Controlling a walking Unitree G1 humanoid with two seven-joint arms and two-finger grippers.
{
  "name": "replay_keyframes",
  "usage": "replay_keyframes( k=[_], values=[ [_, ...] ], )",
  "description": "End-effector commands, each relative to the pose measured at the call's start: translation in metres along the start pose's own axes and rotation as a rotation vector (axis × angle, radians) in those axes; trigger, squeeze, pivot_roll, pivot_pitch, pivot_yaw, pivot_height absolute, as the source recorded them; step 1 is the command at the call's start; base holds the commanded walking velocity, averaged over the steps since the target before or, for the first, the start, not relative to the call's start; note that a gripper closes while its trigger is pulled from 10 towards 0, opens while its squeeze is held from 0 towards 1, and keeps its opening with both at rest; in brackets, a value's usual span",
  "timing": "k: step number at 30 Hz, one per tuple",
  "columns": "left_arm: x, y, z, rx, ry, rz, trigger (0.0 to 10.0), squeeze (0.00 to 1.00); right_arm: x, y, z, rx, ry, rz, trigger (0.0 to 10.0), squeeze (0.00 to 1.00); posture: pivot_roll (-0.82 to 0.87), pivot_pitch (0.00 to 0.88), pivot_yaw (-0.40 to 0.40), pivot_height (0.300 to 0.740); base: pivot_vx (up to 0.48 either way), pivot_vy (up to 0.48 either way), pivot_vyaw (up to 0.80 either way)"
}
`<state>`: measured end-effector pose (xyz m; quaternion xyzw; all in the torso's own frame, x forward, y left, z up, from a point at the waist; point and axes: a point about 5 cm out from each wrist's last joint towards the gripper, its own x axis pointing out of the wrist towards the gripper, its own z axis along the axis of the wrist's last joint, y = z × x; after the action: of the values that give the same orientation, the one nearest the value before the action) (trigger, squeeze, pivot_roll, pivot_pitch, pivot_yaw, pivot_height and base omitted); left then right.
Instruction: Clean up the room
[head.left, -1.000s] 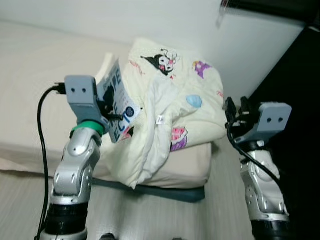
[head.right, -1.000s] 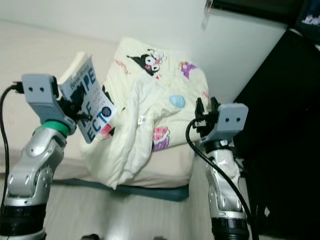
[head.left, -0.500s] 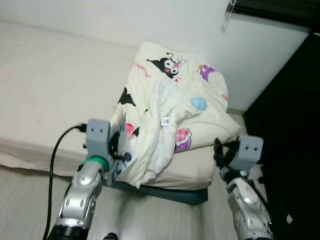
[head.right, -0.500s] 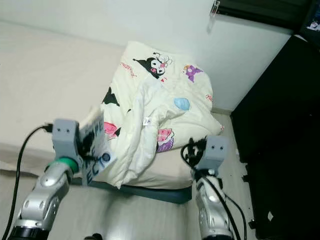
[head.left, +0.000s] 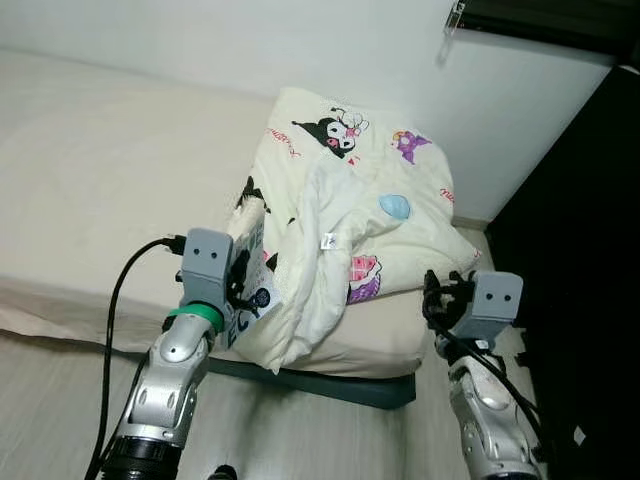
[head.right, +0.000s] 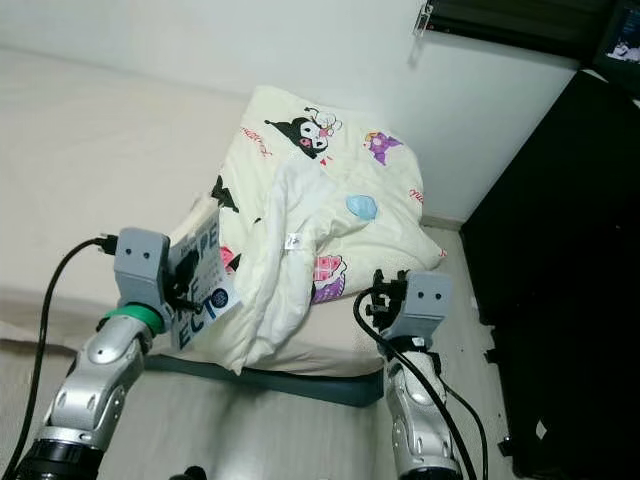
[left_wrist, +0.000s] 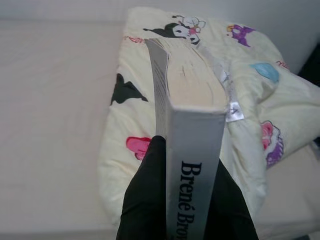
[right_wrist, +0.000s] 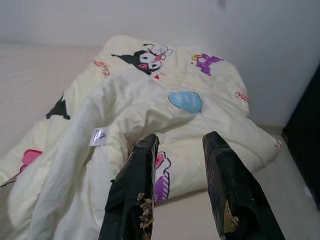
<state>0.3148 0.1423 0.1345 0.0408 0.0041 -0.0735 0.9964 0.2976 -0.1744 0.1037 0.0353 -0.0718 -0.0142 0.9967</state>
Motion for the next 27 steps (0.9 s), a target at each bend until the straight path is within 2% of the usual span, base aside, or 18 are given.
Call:
replay_keyframes(
  k=[1, 4, 11, 17, 19, 27],
  values=[
    [-0.001, -0.003, -0.001, -0.004, -0.004, -0.019, 10.0, 0.00, -0.003, -0.004, -0.004, -0.013, 0.008, 0.004, 10.0, 0.00, 0.00, 0.054, -0.018, 0.740, 0.000, 0.000, 0.79],
    [-0.002, -0.006, -0.006, -0.028, 0.025, -0.035, 10.0, 0.00, -0.004, -0.004, -0.004, -0.003, 0.002, 0.001, 10.0, 0.00, 0.00, 0.054, -0.018, 0.740, 0.000, 0.000, 0.77],
    [-0.005, -0.016, -0.014, -0.011, 0.059, -0.076, 10.0, 0.00, -0.005, -0.007, -0.007, -0.026, 0.007, 0.000, 10.0, 0.00, 0.00, 0.054, -0.018, 0.740, 0.000, 0.000, 0.74],
    [-0.002, -0.017, -0.013, 0.005, 0.059, -0.070, 10.0, 0.00, -0.005, -0.007, -0.006, 0.002, 0.001, 0.007, 10.0, 0.00, 0.00, 0.061, -0.018, 0.740, 0.000, 0.000, 0.58],
    [-0.001, -0.017, -0.012, 0.011, 0.056, -0.063, 10.0, 0.00, -0.005, -0.007, -0.005, -0.007, -0.005, 0.012, 10.0, 0.00, -0.01, 0.064, -0.018, 0.740, 0.000, 0.000, 0.00],
    [-0.001, -0.015, -0.013, 0.019, 0.061, -0.047, 10.0, 0.00, -0.006, -0.009, -0.006, -0.022, -0.006, -0.003, 10.0, 0.00, -0.01, 0.064, -0.018, 0.740, 0.000, 0.000, 0.69]
  ],
)
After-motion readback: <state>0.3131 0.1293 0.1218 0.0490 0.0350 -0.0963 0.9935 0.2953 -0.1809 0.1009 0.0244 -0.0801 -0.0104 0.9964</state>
